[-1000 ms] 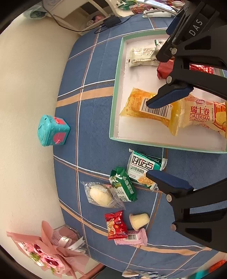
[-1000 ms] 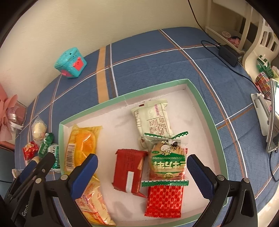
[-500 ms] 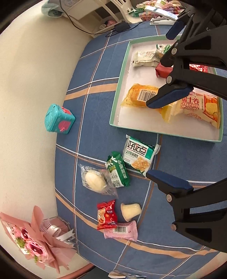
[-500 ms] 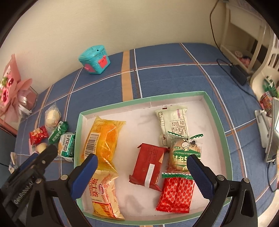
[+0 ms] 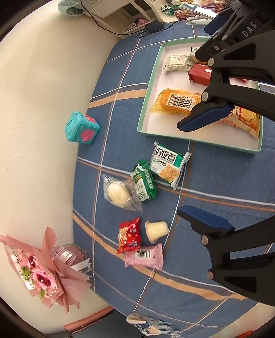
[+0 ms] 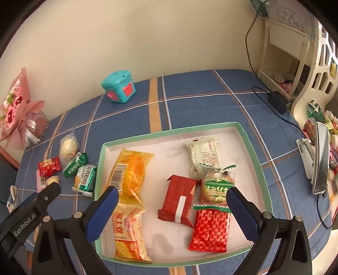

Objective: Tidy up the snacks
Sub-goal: 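Move both grippers back toward the remaining snack pile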

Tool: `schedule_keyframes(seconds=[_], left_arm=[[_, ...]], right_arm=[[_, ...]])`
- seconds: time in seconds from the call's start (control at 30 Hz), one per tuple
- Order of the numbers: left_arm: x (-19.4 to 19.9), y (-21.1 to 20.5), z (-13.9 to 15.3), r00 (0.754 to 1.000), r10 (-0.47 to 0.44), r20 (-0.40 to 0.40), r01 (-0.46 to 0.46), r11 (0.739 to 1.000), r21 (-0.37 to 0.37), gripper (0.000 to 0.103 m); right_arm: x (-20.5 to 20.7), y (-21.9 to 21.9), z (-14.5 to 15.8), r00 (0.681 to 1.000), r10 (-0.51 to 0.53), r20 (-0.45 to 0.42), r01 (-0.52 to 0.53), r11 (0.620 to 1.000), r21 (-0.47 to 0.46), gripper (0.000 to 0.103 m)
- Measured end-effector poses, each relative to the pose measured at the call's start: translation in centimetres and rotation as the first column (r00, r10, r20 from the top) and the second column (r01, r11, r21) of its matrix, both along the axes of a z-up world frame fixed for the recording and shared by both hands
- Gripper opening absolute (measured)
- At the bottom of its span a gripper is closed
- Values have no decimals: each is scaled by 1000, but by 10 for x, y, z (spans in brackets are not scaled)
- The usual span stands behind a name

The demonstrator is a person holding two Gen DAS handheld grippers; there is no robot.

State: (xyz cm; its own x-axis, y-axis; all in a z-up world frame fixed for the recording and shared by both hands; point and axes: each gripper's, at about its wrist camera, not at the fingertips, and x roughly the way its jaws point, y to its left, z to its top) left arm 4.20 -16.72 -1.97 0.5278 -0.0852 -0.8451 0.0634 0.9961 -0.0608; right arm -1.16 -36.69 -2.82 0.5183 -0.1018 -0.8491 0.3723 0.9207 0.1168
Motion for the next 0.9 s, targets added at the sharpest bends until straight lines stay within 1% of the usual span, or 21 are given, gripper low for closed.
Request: schedule_keyframes(seconds=[0.1,0.2,0.27,0.33,0.4,0.43,0.47,0.57,0.63,0.67,0.8,0.9], left_arm=[[-4,4,0,1000,-8,10,8,1000,8,74],[-9,8,1,1000,-10,25,9,1000,21,74],[-12,11,2,999,-9,39,7,999,40,74],[-15,15,2,999,-9,45,8,999,34,74],[-19,21,2,998,-7,57,7,1000,12,82],[-20,23,3,998,-8,69,7,1000,3,84],[-22,25,4,997,-5,82,5,1000,-3,88],[-27,32,8,993,3,122,-1,1000,-17,92],[-29,35,10,990,3,138,0,1000,-23,96],[-31,36,11,990,2,144,2,1000,-26,101],[-34,39,11,987,-3,159,11,999,-53,102],[-38,42,11,985,1,172,9,998,-59,102]], right_arm=[[-3,8,2,1000,2,2,-2,1000,-27,103],[-6,17,3,1000,0,-9,-1,997,-76,103],[-8,20,2,1000,12,-11,-12,997,-70,103],[-11,22,1,1000,23,-7,-23,999,-47,103],[-15,25,2,999,32,5,-32,999,-35,103],[-16,27,2,999,32,7,-32,999,-37,103],[-18,29,3,1000,28,9,-28,998,-48,103],[-22,32,7,999,31,24,-29,998,-49,103],[-25,34,8,999,36,36,-35,999,-23,103],[-26,34,8,999,39,37,-38,999,-14,103],[-30,43,12,998,53,44,-52,999,-13,103],[-34,50,14,996,73,60,-72,997,-17,103]])
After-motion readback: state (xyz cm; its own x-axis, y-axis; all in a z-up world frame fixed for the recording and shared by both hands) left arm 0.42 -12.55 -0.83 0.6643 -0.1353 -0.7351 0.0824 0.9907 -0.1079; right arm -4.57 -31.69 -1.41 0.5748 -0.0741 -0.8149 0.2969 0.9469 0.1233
